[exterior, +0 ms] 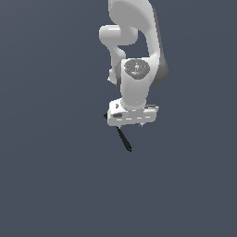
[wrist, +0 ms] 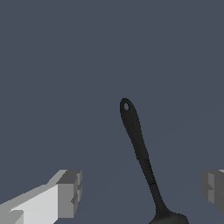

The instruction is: Pick up the object and move it to a goal position.

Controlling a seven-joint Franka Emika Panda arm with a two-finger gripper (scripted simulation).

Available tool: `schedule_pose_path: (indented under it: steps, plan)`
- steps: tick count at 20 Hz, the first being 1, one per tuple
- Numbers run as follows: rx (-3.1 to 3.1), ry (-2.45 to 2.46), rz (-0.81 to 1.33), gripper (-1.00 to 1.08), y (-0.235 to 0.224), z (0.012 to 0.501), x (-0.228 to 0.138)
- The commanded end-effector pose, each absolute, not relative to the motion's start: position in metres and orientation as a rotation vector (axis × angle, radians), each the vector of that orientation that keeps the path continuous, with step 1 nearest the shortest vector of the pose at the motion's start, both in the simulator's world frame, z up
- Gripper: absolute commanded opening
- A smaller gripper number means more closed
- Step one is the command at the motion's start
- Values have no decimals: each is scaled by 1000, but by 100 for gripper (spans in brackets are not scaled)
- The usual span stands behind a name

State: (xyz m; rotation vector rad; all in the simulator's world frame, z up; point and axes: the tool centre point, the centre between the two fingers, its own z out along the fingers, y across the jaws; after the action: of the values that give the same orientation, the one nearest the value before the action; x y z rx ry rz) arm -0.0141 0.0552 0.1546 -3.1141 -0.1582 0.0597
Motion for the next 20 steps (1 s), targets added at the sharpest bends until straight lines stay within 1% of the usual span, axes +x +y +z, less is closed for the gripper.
schedule_pose_path:
  steps: [1,10,20]
  plan:
    - [-3114,-158,60,100,55,155,-14]
    - [-3091,-66,64,100,40,156,-14]
    - [-3093,-89,62,100,38,152,-17]
